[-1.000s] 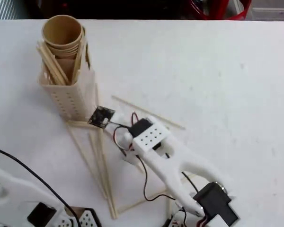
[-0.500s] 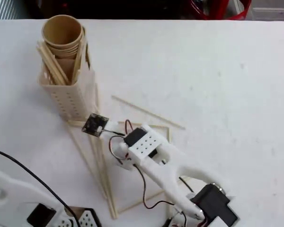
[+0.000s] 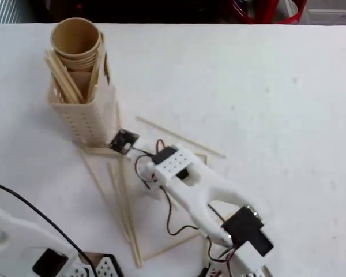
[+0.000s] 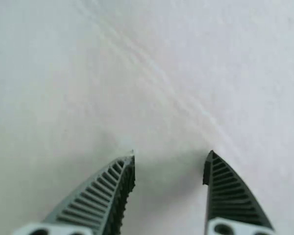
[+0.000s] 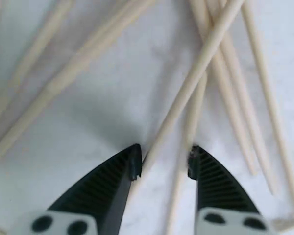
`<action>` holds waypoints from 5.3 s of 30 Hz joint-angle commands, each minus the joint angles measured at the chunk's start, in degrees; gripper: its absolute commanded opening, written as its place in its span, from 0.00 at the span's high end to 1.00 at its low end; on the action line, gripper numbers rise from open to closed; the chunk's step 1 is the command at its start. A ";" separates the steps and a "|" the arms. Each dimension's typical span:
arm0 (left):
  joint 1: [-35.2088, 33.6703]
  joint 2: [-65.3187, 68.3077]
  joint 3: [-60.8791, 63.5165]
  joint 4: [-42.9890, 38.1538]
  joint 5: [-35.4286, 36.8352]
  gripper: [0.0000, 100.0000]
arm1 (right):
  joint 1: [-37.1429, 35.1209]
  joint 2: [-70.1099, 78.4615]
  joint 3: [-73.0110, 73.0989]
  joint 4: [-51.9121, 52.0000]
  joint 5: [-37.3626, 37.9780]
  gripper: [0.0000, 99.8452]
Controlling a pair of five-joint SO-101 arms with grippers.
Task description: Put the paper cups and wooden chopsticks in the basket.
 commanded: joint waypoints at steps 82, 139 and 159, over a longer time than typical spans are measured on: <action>2.59 4.88 -0.70 -1.23 0.35 0.76 | 19.30 9.71 -20.22 -3.56 28.22 0.62; 5.32 4.88 -0.26 -1.14 0.70 0.76 | -6.73 -7.78 -50.81 -33.54 -10.11 0.98; 6.11 4.88 -0.35 -1.14 0.70 0.76 | -4.79 4.70 -50.55 -36.18 -10.11 0.81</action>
